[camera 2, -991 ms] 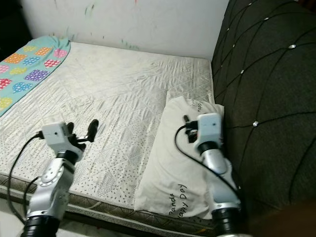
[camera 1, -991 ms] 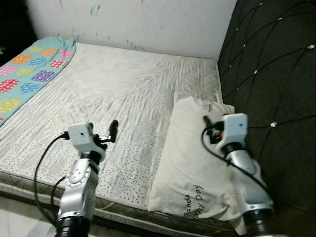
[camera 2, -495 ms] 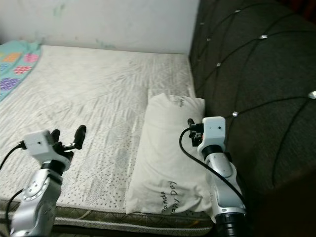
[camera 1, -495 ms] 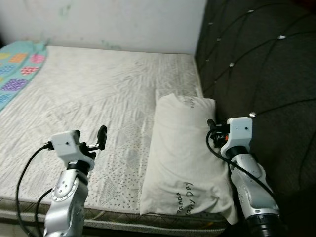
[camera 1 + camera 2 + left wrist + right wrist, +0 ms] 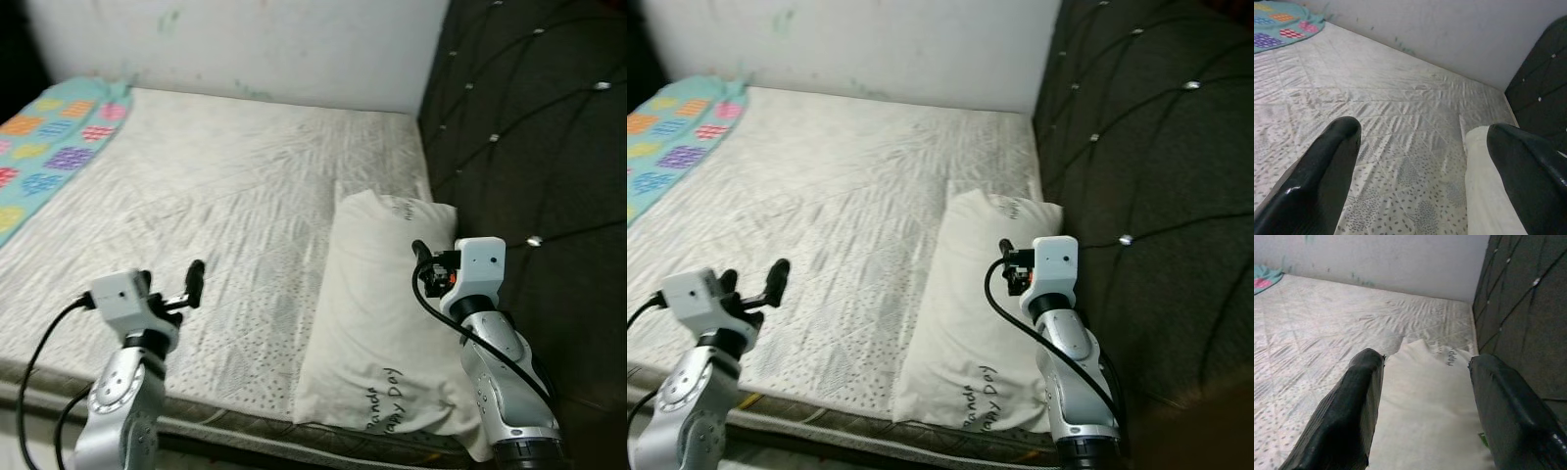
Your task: Clean up the room
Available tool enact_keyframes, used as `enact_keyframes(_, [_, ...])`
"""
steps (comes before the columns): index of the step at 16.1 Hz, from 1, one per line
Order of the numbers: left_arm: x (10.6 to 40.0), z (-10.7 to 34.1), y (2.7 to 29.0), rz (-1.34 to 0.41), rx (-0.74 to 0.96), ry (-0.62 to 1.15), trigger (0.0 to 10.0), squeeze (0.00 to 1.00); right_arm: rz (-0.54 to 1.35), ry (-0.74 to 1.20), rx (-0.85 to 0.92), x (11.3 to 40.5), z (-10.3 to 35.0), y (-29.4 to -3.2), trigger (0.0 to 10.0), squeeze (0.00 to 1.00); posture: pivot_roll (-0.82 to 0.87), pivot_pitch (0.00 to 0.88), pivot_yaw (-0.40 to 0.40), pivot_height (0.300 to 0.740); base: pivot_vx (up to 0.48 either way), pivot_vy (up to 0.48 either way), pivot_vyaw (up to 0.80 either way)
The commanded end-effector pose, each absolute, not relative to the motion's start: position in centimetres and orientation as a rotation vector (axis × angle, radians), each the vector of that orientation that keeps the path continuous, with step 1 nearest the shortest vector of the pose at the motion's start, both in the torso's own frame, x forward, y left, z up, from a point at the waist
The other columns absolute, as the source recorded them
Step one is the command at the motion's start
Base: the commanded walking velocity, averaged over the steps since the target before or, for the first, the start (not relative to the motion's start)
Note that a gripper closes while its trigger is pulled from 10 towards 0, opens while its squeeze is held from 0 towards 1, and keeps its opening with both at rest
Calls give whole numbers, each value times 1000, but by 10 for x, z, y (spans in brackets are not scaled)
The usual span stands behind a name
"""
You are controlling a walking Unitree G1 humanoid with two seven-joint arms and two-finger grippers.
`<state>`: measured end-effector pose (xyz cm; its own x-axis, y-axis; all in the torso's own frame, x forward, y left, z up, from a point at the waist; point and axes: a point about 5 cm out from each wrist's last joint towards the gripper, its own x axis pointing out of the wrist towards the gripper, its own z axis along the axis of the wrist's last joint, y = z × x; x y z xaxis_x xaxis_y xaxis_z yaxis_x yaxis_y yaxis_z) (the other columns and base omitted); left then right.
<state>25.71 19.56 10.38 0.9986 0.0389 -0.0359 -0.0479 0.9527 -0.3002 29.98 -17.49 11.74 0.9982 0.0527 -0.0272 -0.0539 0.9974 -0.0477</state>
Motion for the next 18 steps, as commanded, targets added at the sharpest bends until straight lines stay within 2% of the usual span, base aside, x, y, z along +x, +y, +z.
enact_keyframes(1, [256,107,192,33,-307,27,10000,0,40,15,-57,299,122,-179,10000,0,-48,0,13,740,0,262,0])
enact_keyframes(18, [247,105,189,56,-342,56,10000,0,57,38,-113,296,127,-187,10000,0,-57,0,-26,740,0,295,0])
